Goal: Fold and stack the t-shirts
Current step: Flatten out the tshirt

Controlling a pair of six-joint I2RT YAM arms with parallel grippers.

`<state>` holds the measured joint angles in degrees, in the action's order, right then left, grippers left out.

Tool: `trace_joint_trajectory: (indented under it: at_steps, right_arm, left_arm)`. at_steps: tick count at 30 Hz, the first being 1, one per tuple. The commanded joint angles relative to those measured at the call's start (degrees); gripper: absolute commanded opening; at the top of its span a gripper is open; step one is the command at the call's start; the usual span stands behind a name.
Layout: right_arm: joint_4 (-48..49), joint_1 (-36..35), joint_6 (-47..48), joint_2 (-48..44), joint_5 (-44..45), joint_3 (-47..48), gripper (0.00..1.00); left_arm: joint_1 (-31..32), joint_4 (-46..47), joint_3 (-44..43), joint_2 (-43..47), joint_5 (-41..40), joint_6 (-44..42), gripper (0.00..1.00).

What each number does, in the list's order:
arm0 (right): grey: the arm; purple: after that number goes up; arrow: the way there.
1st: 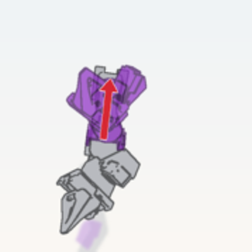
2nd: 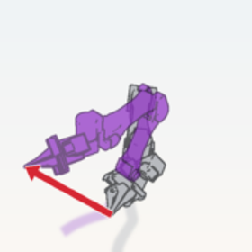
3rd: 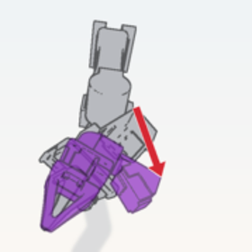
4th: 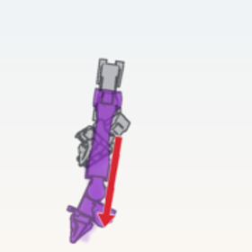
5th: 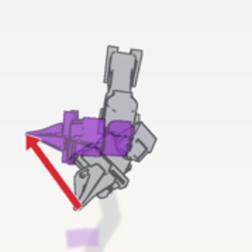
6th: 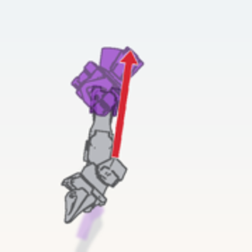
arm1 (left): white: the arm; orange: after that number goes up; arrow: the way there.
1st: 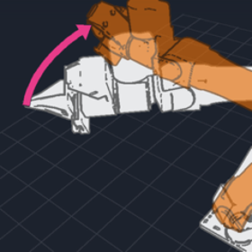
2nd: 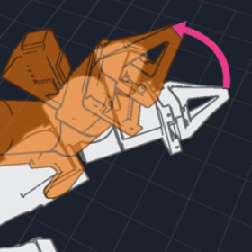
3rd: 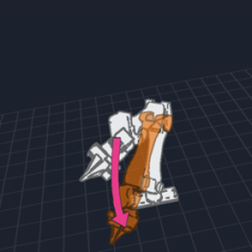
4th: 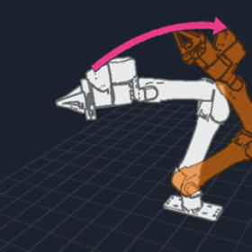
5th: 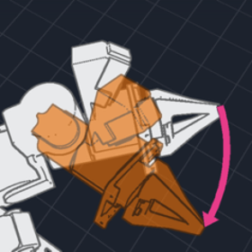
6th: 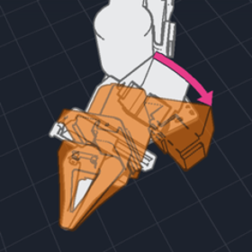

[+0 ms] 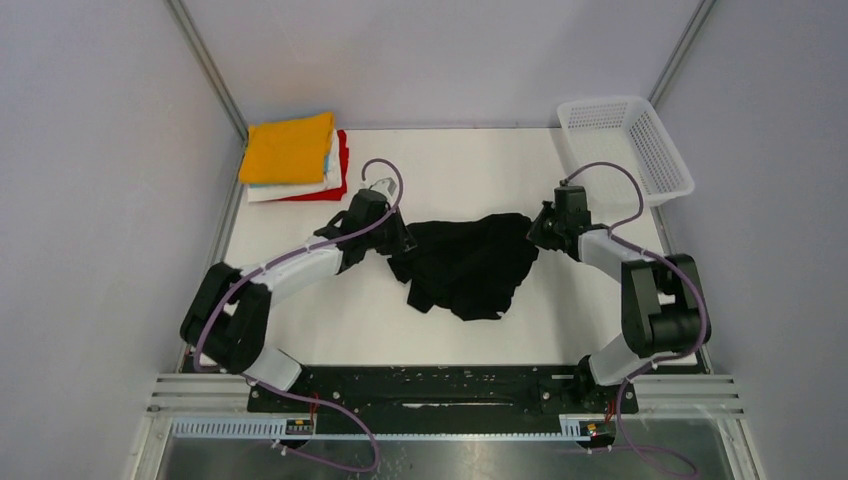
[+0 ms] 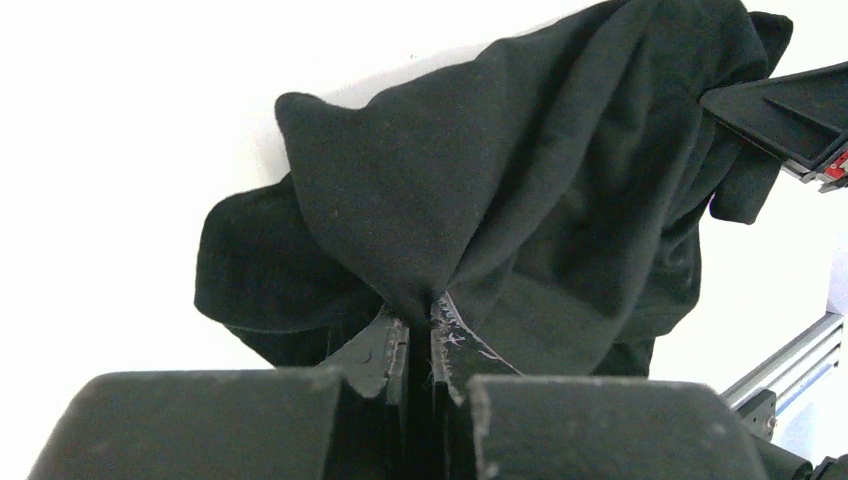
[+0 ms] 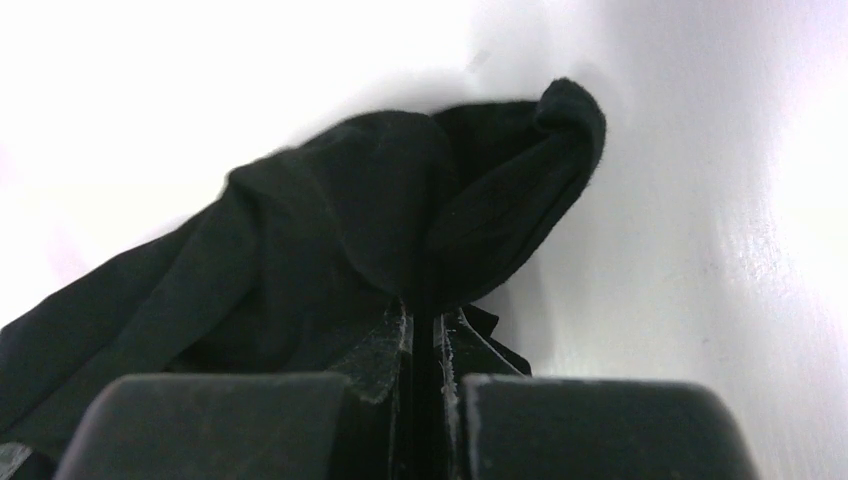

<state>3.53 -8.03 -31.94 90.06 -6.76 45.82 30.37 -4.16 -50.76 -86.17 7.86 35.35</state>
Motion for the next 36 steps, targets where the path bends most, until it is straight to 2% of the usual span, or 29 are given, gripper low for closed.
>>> trace_joint_trajectory:
  at_steps: [1,6,12,17,22,27,29,32,36]
  right_arm:
    - [0.83,0.02,4.06,-17.49,-3.37,0.92,0.0]
    - [-5.0,-0.03,8.06,-38.07,-5.71,3.02,0.0]
    - [-11.48,-0.03,9.0,-57.03,-13.89,10.73,0.0]
    - [-13.51,-0.02,8.11,-65.37,-19.72,19.24,0.0]
    - [-12.83,0.03,6.18,-69.12,-23.95,24.6,0.0]
    - [-15.31,0.01,5.37,-69.41,-22.49,24.07,0.0]
    - [-16.24,0.03,5.35,-68.31,-20.33,21.14,0.0]
    - [-16.99,-0.02,5.34,-64.84,-14.87,14.68,0.0]
    - [-14.83,0.02,6.56,-55.39,-8.09,3.97,0.0]
  left_arm:
    - [-0.01,-1.83,-3.83,11.97,-3.69,-3.85,0.0]
    - [0.61,-4.68,-4.97,27.59,-1.0,-6.14,0.0]
    - [1.06,-4.7,-9.94,44.91,13.38,-6.25,0.0]
    - [1.17,-2.96,-15.29,52.94,25.59,-4.11,0.0]
    - [1.16,-0.16,-16.61,57.12,28.71,-0.92,0.0]
    - [1.18,-2.28,-14.35,57.54,23.35,-0.82,0.0]
    - [1.15,-4.6,-12.75,56.18,17.59,-1.23,0.01]
    - [1.18,-9.02,-9.05,52.62,6.24,-1.88,0.09]
    - [1.01,-15.79,-2.24,42.28,-16.62,-0.72,0.14]
